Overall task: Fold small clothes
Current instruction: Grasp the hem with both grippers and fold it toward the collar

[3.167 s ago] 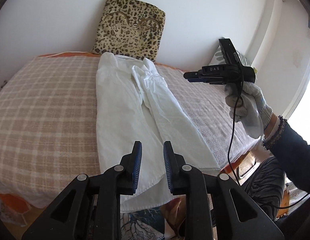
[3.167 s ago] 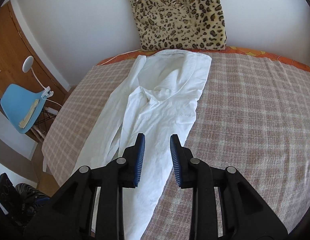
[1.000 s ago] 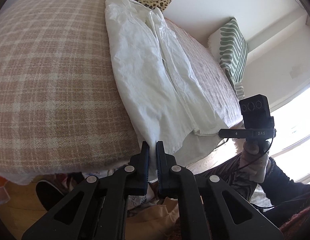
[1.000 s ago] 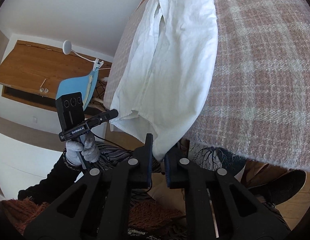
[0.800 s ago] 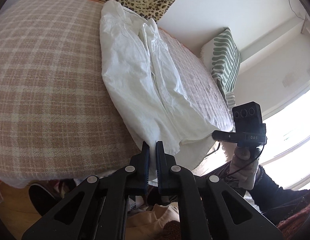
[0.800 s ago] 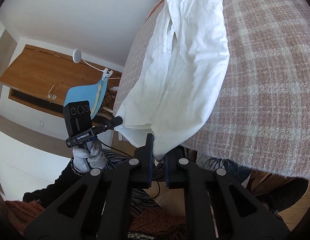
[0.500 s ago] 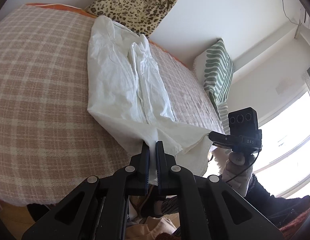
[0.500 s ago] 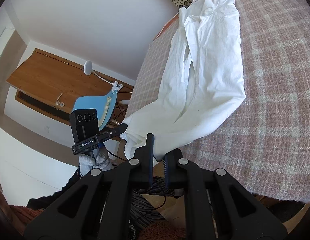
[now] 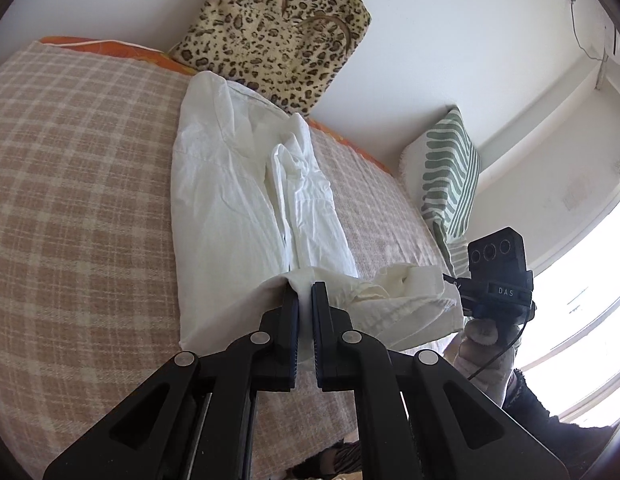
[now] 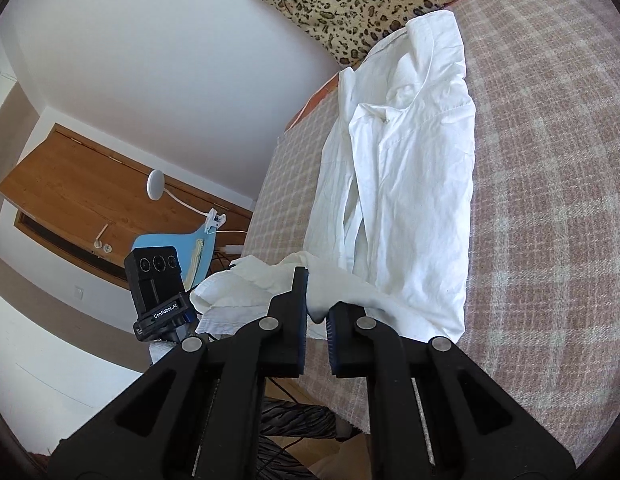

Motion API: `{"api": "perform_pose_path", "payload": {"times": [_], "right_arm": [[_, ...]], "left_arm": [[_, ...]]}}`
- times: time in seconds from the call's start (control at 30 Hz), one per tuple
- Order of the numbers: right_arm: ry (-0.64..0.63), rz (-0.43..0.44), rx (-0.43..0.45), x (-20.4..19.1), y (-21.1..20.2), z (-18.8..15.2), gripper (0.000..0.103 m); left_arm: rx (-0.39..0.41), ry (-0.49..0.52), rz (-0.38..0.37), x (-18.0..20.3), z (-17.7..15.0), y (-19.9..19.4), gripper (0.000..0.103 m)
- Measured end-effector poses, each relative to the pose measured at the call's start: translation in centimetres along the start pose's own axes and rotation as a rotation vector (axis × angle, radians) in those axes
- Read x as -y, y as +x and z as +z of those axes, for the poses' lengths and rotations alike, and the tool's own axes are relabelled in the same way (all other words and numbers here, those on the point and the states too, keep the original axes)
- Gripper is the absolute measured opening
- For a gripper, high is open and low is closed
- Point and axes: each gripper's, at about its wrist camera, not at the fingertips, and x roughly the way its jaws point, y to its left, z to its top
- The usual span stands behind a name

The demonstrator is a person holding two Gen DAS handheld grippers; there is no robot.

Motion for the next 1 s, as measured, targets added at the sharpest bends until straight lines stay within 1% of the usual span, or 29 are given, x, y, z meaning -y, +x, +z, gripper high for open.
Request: {"api": "perform_pose_path", "payload": {"times": [0.27, 0.37, 0.57, 0.83, 0.9, 1.0], "right_arm": [[0.046, -0.063, 0.021, 2.3, 2.2, 3.1, 0.009], [0.067, -0.092, 0.022, 3.5, 3.1, 4.1, 0.009], [0.11, -0.118, 0.004, 5.3, 4.7, 5.1, 0.009], [0.122, -0.134, -0.01, 5.6, 5.7, 5.8, 0.009], [0.126, -0.142, -0.01, 5.7, 5.8, 5.7, 0.009], [0.145, -0.139, -0.005, 6.0, 5.9, 5.9, 0.009]], "left_arm": [[0.005, -0.043, 0.047, -2.3, 2.7, 2.8, 0.005], [0.004, -0.062, 0.063, -3.1, 3.3, 3.8, 0.005], [-0.001, -0.109, 0.095, -4.5, 4.0, 5.1, 0.005], [0.003, -0.119, 0.159, -4.9, 4.4, 5.0, 0.008], [0.011, -0.121, 0.168, -4.9, 4.3, 4.5, 0.011], [0.022, -0.113, 0.174, -4.8, 4.5, 3.9, 0.011]]}}
